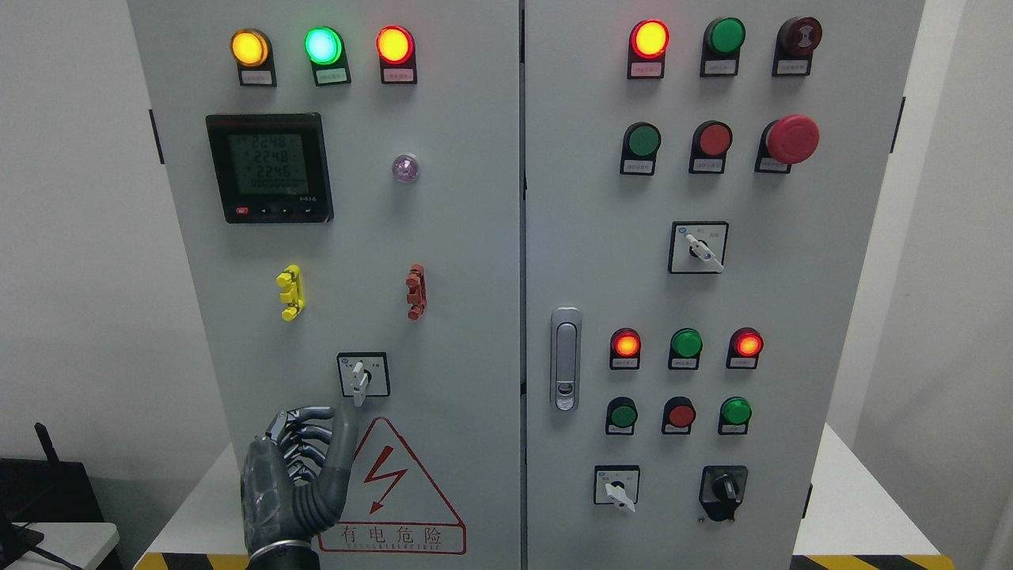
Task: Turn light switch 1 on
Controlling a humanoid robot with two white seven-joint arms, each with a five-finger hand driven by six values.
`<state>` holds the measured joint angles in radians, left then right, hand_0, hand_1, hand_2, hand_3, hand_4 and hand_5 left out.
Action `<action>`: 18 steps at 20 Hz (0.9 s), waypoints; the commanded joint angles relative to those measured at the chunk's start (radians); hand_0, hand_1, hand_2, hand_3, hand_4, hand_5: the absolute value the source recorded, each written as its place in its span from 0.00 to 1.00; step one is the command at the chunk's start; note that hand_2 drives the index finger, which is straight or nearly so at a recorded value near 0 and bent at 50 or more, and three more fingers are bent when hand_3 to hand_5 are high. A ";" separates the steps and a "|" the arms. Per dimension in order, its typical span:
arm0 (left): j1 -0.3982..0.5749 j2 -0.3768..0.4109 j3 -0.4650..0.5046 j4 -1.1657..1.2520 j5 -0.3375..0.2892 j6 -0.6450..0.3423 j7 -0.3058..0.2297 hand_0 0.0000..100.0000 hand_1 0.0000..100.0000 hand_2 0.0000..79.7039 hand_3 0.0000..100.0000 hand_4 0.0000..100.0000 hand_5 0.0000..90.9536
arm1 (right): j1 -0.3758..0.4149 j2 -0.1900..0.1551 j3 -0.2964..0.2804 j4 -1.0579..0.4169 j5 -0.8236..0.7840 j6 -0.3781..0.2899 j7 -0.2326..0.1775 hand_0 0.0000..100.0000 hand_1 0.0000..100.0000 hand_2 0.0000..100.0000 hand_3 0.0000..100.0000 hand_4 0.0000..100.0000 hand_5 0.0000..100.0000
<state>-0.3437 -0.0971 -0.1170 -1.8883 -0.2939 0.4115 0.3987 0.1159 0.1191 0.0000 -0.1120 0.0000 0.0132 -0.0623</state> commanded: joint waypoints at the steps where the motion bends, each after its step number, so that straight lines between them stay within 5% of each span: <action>1: -0.015 -0.010 -0.035 0.000 0.001 0.007 0.006 0.22 0.38 0.52 0.69 0.80 0.97 | 0.001 0.001 0.017 0.000 -0.025 -0.001 -0.001 0.12 0.39 0.00 0.00 0.00 0.00; 18: -0.058 -0.015 -0.035 0.003 0.002 0.098 0.028 0.24 0.38 0.52 0.69 0.81 0.98 | -0.001 0.001 0.017 0.000 -0.025 0.001 -0.001 0.12 0.39 0.00 0.00 0.00 0.00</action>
<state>-0.3905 -0.1082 -0.1445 -1.8879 -0.2920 0.5044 0.4273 0.1162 0.1191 0.0000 -0.1120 0.0000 0.0130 -0.0623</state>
